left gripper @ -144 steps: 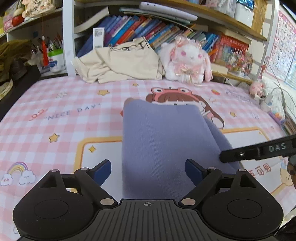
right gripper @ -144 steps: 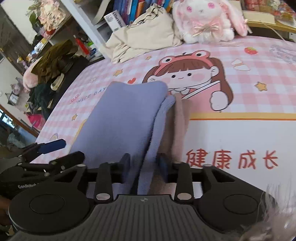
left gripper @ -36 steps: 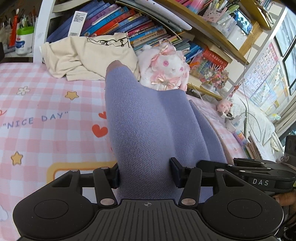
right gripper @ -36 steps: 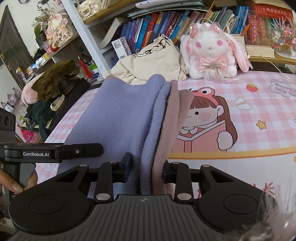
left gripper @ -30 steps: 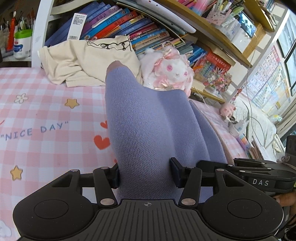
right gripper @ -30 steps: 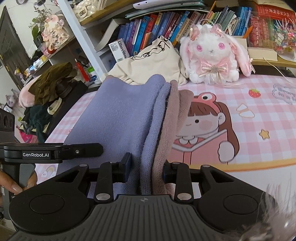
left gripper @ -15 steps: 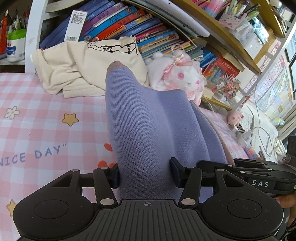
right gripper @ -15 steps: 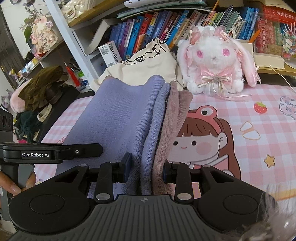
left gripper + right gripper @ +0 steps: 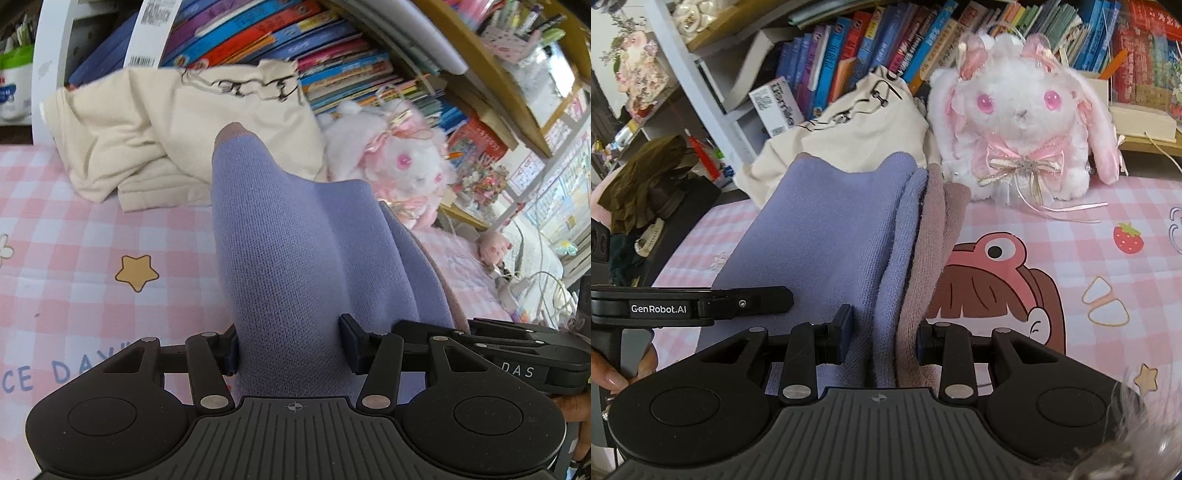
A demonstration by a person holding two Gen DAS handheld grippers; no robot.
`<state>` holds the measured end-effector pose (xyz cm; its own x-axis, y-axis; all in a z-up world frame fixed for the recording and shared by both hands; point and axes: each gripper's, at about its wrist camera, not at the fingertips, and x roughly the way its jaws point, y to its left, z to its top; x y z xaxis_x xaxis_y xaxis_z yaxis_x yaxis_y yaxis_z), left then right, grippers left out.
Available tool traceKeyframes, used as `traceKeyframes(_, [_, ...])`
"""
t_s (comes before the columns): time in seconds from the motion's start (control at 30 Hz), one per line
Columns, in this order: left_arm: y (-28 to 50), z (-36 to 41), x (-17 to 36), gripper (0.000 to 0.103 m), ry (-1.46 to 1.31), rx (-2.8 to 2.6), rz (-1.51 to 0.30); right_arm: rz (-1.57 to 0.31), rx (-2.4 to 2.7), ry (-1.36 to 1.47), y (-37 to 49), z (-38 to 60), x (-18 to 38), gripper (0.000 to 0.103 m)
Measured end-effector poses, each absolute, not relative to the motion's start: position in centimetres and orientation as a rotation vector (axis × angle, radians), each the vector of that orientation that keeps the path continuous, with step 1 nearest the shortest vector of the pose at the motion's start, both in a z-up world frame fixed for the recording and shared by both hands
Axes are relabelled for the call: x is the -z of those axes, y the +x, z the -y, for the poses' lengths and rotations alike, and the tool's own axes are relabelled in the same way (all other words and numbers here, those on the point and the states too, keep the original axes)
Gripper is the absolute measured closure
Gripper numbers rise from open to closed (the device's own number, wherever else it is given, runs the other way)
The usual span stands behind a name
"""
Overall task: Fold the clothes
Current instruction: 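Lift the sweater end with both grippers and fold it over toward the collar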
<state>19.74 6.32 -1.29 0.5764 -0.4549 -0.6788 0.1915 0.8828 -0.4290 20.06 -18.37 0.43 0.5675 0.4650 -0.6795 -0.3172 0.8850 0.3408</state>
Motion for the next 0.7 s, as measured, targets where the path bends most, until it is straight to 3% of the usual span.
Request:
traceKeyframes(0.43, [22.0,-6.7,3.2,0.041,-0.383,0.314,-0.906,-0.918,-0.392,0.313,23.8,18.9,2.0,0.069])
traceKeyframes(0.7, [22.0,-6.1,2.5,0.021,-0.286,0.241,-0.890,-0.892,-0.353,0.211,23.7,18.0,1.1,0.047])
